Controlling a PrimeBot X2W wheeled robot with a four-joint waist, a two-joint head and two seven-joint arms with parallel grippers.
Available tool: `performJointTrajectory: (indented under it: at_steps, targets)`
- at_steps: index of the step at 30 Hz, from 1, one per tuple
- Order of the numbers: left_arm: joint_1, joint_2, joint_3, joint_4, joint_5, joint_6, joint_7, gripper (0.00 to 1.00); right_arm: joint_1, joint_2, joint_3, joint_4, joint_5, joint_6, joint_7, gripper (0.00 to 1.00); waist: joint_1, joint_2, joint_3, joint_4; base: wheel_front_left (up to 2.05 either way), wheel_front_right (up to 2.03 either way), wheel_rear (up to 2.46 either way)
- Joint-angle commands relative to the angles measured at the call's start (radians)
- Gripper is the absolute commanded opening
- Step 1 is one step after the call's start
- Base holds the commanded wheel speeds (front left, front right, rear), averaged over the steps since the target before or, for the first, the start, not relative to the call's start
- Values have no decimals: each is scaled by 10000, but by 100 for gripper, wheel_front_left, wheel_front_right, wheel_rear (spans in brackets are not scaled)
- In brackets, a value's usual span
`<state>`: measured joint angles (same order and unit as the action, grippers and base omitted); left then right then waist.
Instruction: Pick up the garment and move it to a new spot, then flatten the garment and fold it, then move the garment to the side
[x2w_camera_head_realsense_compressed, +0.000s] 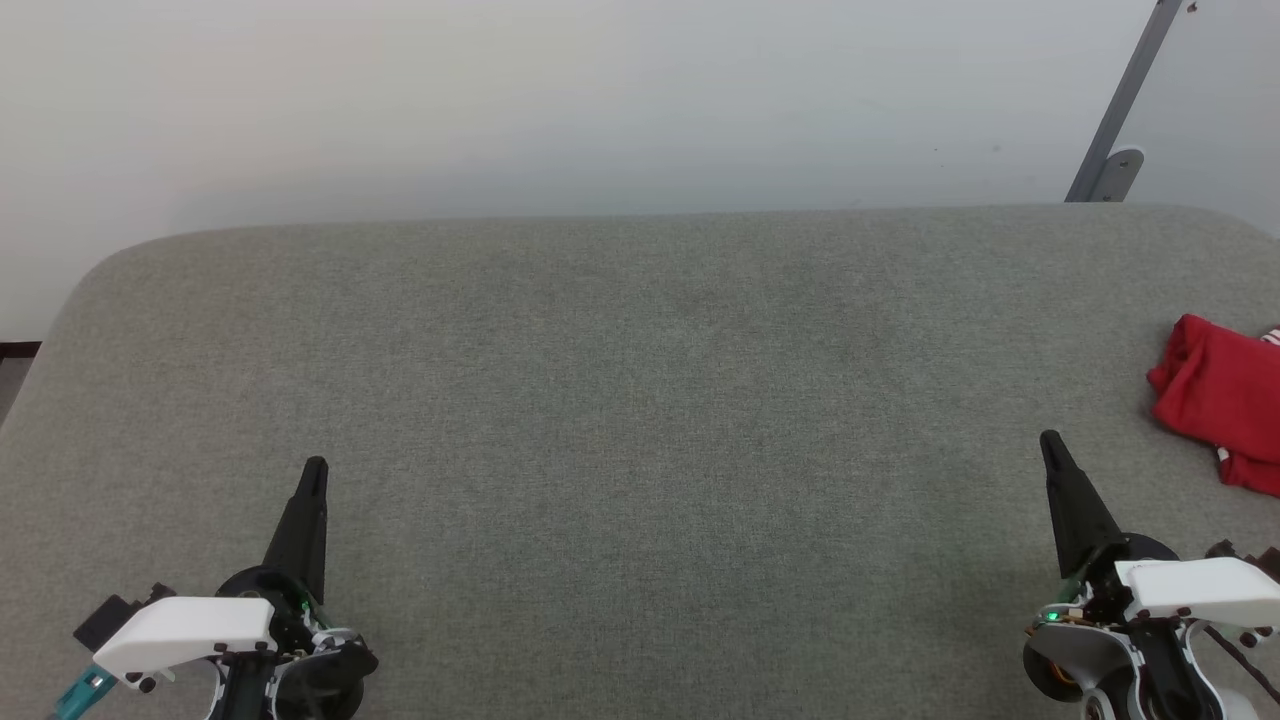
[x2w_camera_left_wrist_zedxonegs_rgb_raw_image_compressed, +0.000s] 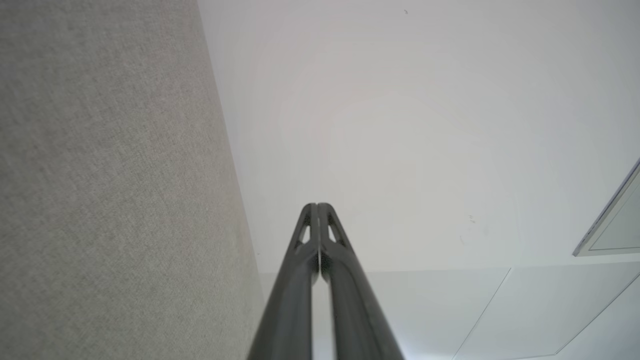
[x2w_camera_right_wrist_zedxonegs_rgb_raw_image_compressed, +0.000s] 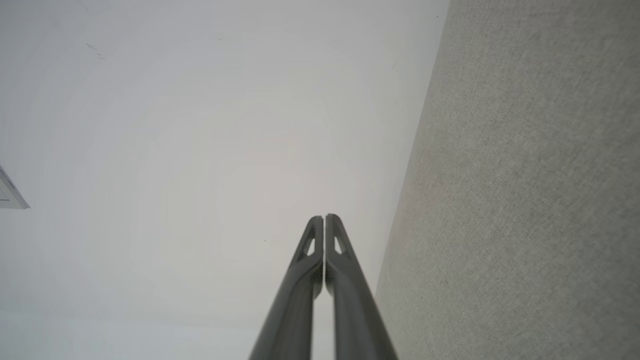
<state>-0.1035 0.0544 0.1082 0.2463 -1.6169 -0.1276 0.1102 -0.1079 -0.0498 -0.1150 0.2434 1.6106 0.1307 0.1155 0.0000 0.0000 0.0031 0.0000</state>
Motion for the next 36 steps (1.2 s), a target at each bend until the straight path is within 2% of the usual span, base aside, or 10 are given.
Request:
performJointTrajectory:
  at_steps: [1, 36]
  targets:
    - [-122, -22, 34, -2, 9, -56, 41, 0, -33, 17, -5, 29, 35, 0, 16, 0, 0, 0, 0, 0, 0, 0, 0]
    - [-126, -35, 53, -3, 40, -57, 64, 0, -33, 17, -1, 29, 38, 0, 11, 0, 0, 0, 0, 0, 0, 0, 0]
